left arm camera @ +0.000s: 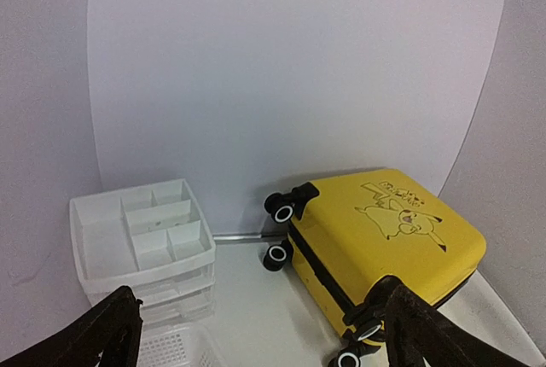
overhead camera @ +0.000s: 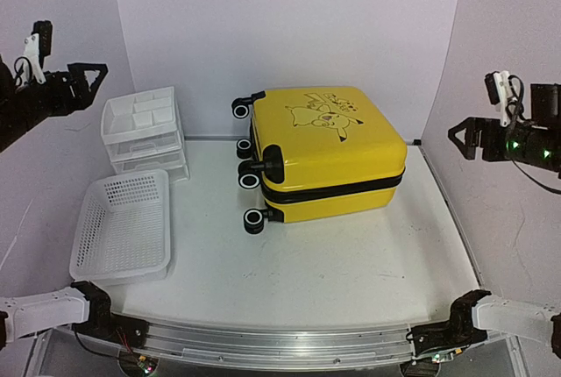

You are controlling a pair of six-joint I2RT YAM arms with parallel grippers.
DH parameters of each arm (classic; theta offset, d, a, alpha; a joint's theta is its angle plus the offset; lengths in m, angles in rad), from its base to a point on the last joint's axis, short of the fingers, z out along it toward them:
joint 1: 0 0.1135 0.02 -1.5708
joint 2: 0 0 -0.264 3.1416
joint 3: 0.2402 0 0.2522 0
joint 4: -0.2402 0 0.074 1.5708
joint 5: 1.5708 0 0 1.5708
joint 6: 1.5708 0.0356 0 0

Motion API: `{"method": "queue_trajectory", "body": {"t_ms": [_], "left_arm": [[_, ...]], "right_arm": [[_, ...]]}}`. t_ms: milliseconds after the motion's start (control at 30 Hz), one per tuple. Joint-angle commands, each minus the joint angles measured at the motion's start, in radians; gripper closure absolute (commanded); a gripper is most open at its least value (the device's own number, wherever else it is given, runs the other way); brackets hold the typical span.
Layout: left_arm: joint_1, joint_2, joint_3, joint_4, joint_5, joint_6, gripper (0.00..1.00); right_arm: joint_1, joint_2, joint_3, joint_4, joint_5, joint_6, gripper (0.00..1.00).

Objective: Open, take out, and arrange the luggage

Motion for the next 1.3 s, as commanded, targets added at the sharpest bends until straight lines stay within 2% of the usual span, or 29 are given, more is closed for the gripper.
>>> {"method": "queue_trajectory", "body": {"t_ms": [0,100,200,333,500,733,933,1100,1267], "left_arm": [[0.088,-0.008,-0.109,0.052,0.098,-0.066,0.01],[0.149,0.001,-0.204,0.083,0.181,-0.111,0.01],[0.162,0.022,-0.287,0.11,0.234,-0.149,0.01],[0.107,0.083,-0.363,0.145,0.276,-0.188,0.01],[-0.033,0.245,-0.4,0.191,0.309,-0.229,0.01],[-0.262,0.559,-0.289,0.245,0.313,-0.262,0.01],[-0.37,0.796,-0.144,0.251,0.255,-0.287,0.01],[-0.396,0.861,-0.085,0.245,0.163,-0.31,0.01],[-0.399,0.87,-0.044,0.244,0.149,-0.328,0.01]], "right_arm": [[-0.042,0.032,-0.079,0.024,0.021,0.031,0.02],[-0.073,0.071,-0.132,0.027,0.002,0.037,0.02],[-0.102,0.134,-0.171,0.032,-0.033,0.052,0.02],[-0.14,0.252,-0.18,0.048,-0.115,0.087,0.02],[-0.195,0.42,-0.151,0.108,-0.25,0.154,0.02],[-0.288,0.693,0.004,0.192,-0.469,0.251,0.02],[-0.329,0.909,0.216,0.214,-0.597,0.303,0.02],[-0.355,1.034,0.359,0.216,-0.707,0.354,0.02],[-0.364,1.009,0.401,0.22,-0.697,0.362,0.02]]}}
